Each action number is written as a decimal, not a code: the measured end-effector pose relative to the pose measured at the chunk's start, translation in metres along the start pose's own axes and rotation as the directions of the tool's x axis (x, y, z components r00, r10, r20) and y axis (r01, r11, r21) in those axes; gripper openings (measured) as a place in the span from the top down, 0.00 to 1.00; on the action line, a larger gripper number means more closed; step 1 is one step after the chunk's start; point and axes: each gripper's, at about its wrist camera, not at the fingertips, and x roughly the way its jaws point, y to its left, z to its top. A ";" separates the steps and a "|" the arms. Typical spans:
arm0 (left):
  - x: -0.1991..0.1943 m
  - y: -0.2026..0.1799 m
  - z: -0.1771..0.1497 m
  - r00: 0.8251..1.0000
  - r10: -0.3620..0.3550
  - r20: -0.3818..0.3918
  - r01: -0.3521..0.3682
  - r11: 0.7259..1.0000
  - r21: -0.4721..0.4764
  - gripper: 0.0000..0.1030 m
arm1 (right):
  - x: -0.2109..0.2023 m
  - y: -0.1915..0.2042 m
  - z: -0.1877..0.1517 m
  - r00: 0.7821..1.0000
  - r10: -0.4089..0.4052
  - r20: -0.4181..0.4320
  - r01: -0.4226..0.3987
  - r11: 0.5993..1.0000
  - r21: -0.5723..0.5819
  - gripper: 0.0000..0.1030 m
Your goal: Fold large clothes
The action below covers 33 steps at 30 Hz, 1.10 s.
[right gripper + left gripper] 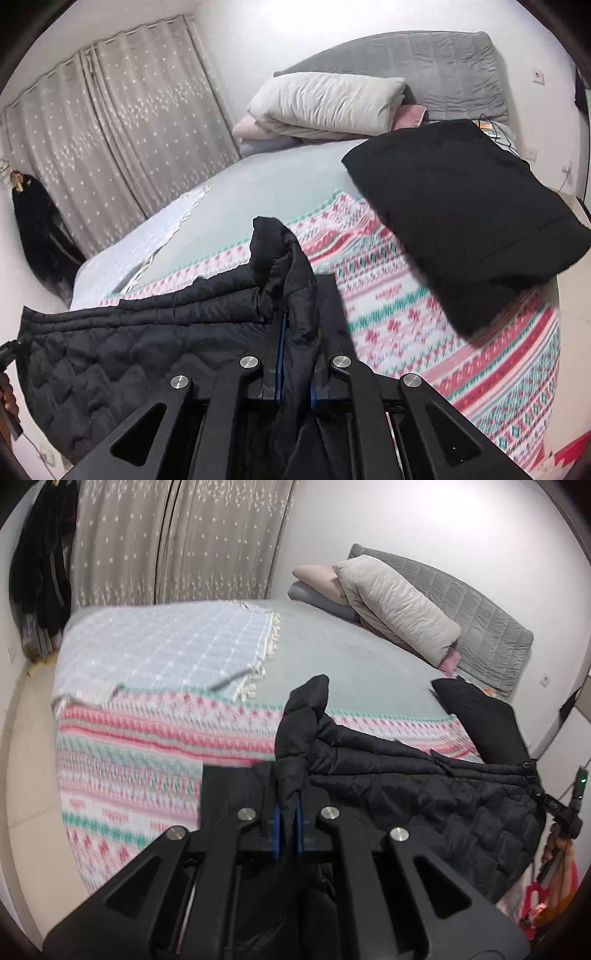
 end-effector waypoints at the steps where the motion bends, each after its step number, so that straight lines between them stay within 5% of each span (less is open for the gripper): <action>1: 0.007 -0.001 0.008 1.000 0.013 0.007 -0.013 1.000 -0.005 0.93 | 0.004 0.000 0.006 1.000 -0.004 0.002 0.004 1.000 0.006 0.92; 12: 0.109 0.000 0.044 0.984 0.177 0.025 -0.176 0.983 -0.044 0.93 | 0.104 0.006 0.059 0.994 -0.106 -0.032 0.106 0.994 0.010 0.92; 19: 0.179 0.010 0.026 0.941 0.332 -0.061 -0.330 0.943 0.042 0.89 | 0.167 0.028 0.058 0.970 -0.226 -0.091 0.214 0.969 -0.128 0.86; 22: 0.176 0.015 0.027 0.946 0.314 -0.078 -0.314 0.949 0.005 0.80 | 0.171 0.034 0.056 0.957 -0.269 -0.107 0.250 0.955 -0.162 0.77; 24: 0.161 0.010 0.032 0.951 0.307 -0.044 -0.307 0.952 0.003 0.50 | 0.161 0.036 0.058 0.952 -0.289 -0.099 0.272 0.949 -0.157 0.60; 26: 0.139 -0.007 0.036 0.954 0.298 0.021 -0.299 0.954 0.027 0.33 | 0.145 0.042 0.063 0.965 -0.257 -0.060 0.247 0.959 -0.137 0.44; 30: 0.116 -0.051 0.037 0.977 0.201 0.075 -0.207 0.974 0.087 0.21 | 0.117 0.080 0.067 0.987 -0.160 0.007 0.159 0.974 -0.163 0.37; 33: 0.118 -0.089 0.029 0.996 0.074 0.039 -0.079 0.987 0.139 0.21 | 0.119 0.123 0.056 0.998 -0.008 -0.070 -0.008 0.976 -0.218 0.36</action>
